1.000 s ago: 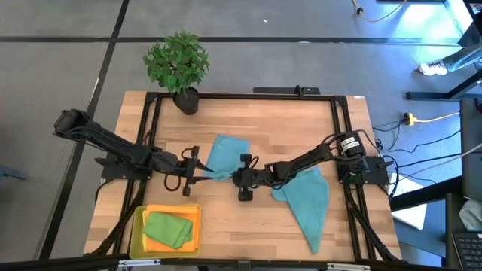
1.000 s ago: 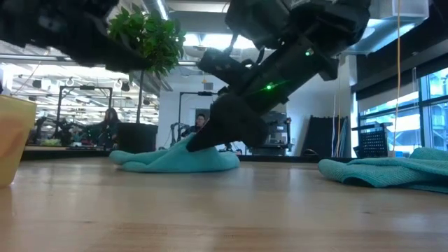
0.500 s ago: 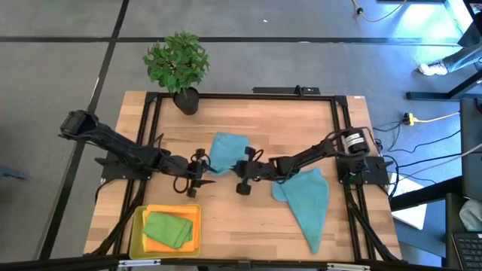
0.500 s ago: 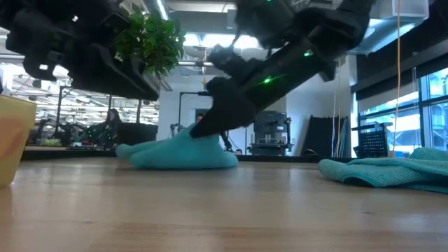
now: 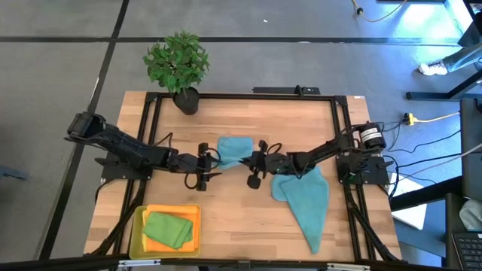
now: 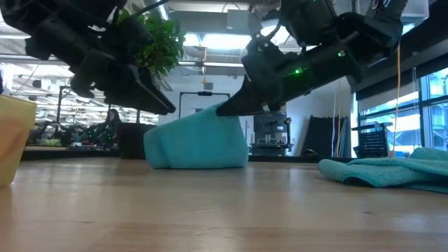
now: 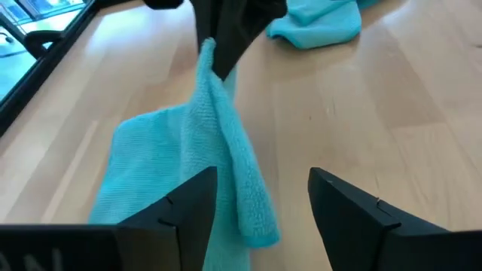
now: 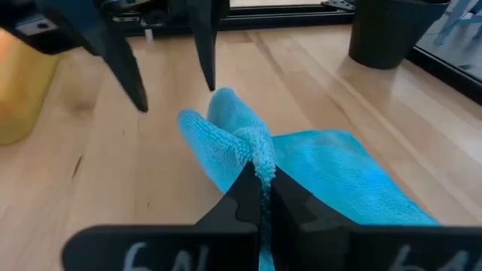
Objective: Fold microfiber towels
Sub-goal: Fold the top blue microfiber cloth
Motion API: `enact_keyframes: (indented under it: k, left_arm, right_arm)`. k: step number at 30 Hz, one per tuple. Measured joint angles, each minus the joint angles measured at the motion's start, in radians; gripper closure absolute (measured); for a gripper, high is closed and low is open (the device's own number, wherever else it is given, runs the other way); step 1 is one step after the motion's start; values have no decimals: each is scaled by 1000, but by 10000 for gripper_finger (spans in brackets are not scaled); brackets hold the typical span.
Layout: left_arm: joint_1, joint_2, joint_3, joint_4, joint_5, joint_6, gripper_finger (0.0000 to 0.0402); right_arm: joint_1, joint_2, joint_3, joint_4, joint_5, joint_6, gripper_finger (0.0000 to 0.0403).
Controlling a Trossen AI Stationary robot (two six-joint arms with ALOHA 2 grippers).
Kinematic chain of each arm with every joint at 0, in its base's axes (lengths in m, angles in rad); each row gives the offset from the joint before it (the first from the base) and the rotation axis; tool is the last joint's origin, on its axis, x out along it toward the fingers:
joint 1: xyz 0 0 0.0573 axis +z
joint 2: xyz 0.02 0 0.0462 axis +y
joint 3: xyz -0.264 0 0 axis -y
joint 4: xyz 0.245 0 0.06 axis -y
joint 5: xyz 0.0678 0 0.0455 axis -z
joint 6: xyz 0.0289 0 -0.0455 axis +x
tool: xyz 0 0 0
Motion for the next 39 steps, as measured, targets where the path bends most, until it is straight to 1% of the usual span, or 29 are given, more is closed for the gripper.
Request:
enact_keyframes:
  k: [6, 11, 14, 18, 22, 26, 28, 32, 39]
  left_arm:
    - [-1, 85, 55, -4, -8, 11, 180]
    - [0, 130, 107, -30, -128, 46, 156]
    - [-5, 130, 137, -47, -163, 40, 143]
    - [-7, 129, 159, -140, -141, -24, 129]
    - [13, 141, 159, -211, -146, -87, 122]
    - [32, 145, 159, -217, -118, -117, 121]
    - [35, 146, 159, -240, -112, -129, 120]
    - [46, 146, 159, -312, -55, -157, 120]
    - [63, 146, 159, -319, -52, -184, 124]
  right_arm:
    - [-1, 0, 0, 3, -2, 3, 397]
    - [-1, 0, 1, 2, -20, 19, 397]
    - [-1, 0, 1, 1, -20, 20, 397]
    - [-1, 0, 1, 0, -20, 20, 397]
    - [-1, 1, 1, -1, -21, 22, 397]
    - [0, 1, 1, -1, -21, 22, 397]
    - [0, 1, 1, -5, -23, 22, 397]
    - [0, 1, 2, -13, -23, 22, 397]
    - [0, 2, 2, -30, -23, 25, 397]
